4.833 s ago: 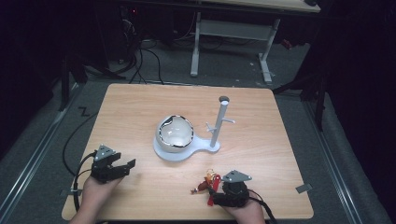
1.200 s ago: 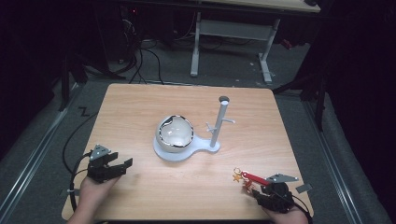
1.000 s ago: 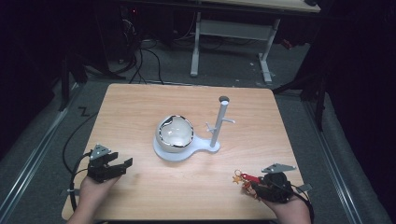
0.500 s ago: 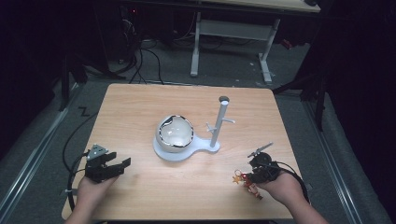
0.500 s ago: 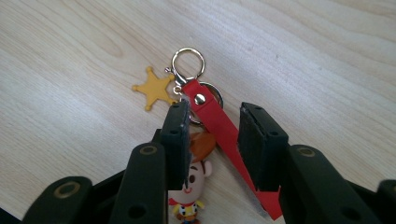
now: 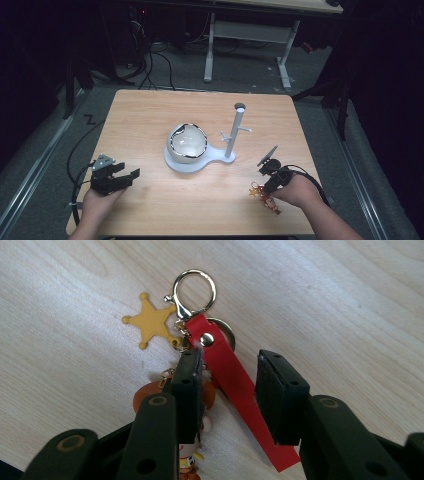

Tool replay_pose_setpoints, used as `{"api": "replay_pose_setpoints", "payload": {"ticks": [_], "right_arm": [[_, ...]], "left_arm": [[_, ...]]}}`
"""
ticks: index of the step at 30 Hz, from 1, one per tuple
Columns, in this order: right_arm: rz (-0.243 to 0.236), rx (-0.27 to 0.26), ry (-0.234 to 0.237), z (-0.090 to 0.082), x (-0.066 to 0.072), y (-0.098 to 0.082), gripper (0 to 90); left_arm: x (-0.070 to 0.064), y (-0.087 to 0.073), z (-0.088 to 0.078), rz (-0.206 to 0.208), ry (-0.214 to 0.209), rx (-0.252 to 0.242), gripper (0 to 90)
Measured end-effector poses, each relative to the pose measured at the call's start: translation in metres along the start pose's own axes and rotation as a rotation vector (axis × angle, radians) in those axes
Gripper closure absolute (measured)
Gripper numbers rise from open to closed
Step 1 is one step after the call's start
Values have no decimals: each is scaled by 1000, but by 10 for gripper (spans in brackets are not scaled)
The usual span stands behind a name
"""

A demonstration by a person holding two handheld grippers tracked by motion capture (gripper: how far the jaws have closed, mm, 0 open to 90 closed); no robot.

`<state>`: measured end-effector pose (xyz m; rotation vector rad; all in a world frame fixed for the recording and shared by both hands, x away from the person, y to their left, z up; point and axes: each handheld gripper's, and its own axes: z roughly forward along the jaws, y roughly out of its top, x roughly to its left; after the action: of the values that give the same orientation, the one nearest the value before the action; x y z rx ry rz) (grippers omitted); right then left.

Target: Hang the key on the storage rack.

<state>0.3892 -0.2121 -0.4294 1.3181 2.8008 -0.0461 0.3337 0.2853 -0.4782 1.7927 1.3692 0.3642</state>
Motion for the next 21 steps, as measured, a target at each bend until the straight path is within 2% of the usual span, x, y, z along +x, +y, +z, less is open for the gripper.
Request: {"api": "replay_pose_setpoints", "payload": {"ticks": [5,8,11,14,17,18,20,21], "right_arm": [[-25,37,2,5,0,7,614],[-45,57,30,9,3,9,562],[-62,82,-7,15,5,12,523],[-56,83,13,16,2,12,523],[-51,84,46,16,0,10,619],[-53,79,61,17,-1,8,678],[-35,82,53,16,1,7,684],[-49,73,56,17,-1,6,690]], "left_arm": [[0,0,0,0,-1,1,311],[0,0,0,3,-2,3,311],[0,0,1,3,-2,5,311],[0,0,1,3,-3,5,311],[0,-1,1,2,-4,5,311],[0,-1,1,1,-4,5,311],[0,-1,1,1,-4,6,311],[0,-1,1,1,-4,6,311]]}}
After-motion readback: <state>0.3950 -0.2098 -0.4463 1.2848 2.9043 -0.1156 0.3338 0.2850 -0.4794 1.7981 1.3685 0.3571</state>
